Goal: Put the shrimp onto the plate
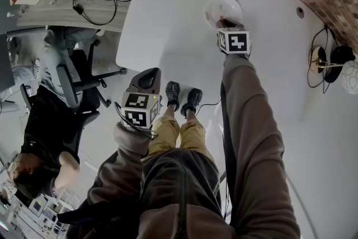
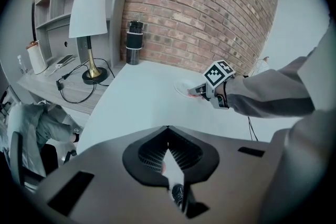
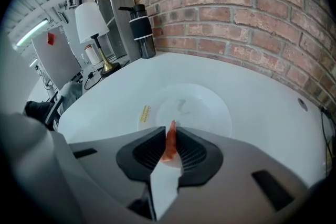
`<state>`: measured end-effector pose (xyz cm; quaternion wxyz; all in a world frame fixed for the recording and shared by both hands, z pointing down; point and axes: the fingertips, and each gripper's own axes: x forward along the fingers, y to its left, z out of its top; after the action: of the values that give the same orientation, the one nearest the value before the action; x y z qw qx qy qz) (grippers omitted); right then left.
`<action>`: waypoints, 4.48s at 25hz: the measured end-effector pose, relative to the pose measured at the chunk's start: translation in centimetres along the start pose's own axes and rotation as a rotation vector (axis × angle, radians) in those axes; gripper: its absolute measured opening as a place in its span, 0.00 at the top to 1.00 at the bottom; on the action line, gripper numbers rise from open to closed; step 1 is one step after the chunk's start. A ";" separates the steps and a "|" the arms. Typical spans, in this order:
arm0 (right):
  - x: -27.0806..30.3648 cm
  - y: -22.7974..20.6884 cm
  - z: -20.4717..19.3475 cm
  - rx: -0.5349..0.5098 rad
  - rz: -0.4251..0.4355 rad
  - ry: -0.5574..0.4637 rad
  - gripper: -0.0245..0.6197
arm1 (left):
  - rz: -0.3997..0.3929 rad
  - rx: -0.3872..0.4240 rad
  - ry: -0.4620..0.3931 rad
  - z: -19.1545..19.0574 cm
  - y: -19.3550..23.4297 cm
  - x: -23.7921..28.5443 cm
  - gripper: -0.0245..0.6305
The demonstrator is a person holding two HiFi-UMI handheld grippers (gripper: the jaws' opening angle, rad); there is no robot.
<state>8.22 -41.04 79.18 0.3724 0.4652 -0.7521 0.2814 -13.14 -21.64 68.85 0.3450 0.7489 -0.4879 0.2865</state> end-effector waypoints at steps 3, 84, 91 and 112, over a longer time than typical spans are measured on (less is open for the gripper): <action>0.2 -0.3 0.0 0.016 0.006 0.003 0.87 | 0.006 -0.005 0.001 -0.4 0.3 -0.3 0.96; -57.2 7.6 9.0 -0.011 -0.244 -0.990 0.96 | -0.237 0.342 -0.831 25.8 -21.0 -28.7 0.96; -60.2 8.1 9.5 -0.032 -0.282 -1.056 0.96 | -0.254 0.396 -0.893 27.0 -22.8 -30.8 0.96; -62.9 8.4 10.7 -0.065 -0.292 -1.131 0.96 | -0.229 0.427 -0.934 28.5 -23.2 -31.9 0.96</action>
<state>15.64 -15.08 20.79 -0.0379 0.6303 -0.7704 -0.0884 -0.45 -20.76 21.90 -0.0402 0.8991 -0.4353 -0.0242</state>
